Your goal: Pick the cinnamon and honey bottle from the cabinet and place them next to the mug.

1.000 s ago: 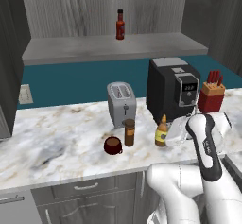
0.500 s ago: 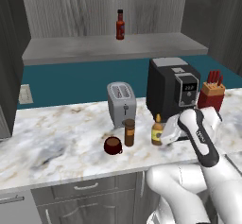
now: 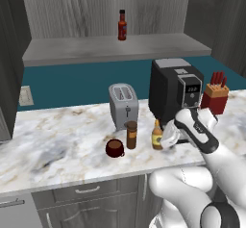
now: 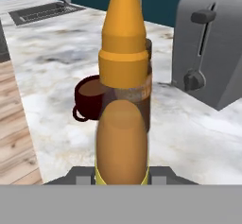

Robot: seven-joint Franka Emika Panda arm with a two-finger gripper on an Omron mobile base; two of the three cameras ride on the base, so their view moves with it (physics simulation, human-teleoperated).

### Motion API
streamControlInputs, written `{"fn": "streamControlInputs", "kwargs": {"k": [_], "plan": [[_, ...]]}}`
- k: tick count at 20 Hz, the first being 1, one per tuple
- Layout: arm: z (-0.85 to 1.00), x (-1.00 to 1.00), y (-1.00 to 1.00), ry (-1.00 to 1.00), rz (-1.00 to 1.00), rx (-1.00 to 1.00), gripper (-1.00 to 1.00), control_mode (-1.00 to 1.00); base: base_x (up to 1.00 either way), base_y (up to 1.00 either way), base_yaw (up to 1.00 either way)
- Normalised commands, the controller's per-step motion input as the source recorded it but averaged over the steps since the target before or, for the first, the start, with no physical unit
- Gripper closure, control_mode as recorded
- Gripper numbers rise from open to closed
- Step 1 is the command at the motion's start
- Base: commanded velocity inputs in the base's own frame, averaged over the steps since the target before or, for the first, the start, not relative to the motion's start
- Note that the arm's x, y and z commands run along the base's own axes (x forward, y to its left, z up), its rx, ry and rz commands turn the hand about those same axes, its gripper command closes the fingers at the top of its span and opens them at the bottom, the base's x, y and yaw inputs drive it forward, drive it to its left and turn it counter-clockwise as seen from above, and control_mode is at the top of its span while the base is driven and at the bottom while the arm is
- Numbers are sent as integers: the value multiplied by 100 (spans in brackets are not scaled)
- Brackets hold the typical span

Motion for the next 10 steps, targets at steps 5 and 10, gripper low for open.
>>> {"fn": "streamControlInputs", "kwargs": {"k": [5,10], "plan": [[-43,3,19,-3,0,-3,100,-100,0,0,0],[-34,3,23,-10,0,-3,100,-100,0,0,0]]}}
